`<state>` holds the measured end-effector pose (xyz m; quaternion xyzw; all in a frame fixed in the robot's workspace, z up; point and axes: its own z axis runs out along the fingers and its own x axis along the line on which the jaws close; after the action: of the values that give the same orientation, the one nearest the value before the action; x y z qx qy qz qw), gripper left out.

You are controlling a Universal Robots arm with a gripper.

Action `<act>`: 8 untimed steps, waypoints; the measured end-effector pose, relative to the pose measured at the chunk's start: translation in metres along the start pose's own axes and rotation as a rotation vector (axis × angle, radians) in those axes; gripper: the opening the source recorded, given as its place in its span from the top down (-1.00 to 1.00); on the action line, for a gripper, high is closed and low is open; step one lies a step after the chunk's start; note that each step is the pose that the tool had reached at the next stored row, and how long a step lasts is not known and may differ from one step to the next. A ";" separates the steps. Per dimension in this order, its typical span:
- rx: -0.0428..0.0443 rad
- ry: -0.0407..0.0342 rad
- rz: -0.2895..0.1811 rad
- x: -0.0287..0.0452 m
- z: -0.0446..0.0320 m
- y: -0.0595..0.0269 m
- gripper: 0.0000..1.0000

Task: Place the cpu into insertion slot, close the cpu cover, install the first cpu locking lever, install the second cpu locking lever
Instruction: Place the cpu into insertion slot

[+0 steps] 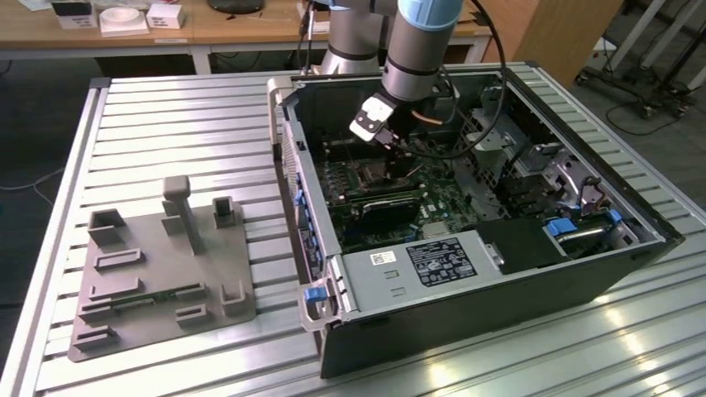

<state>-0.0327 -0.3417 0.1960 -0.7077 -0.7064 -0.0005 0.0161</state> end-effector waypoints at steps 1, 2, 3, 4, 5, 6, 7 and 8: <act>-0.0001 0.0002 0.000 0.0000 -0.0002 0.0000 -0.45; -0.0001 0.0003 0.000 0.0000 -0.0002 0.0000 -0.45; -0.0001 0.0004 0.000 0.0000 -0.0002 0.0000 -0.45; -0.0001 0.0004 0.000 0.0001 -0.0002 0.0000 -0.45; 0.0000 0.0000 0.000 0.0006 -0.0002 0.0000 -0.45; 0.0001 -0.0002 0.000 0.0016 -0.0001 -0.0001 -0.45; 0.0002 -0.0002 -0.001 0.0024 0.0001 0.0000 -0.45; 0.0001 0.0002 -0.002 0.0032 0.0004 0.0000 -0.45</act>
<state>-0.0327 -0.3385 0.1957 -0.7071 -0.7070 -0.0005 0.0162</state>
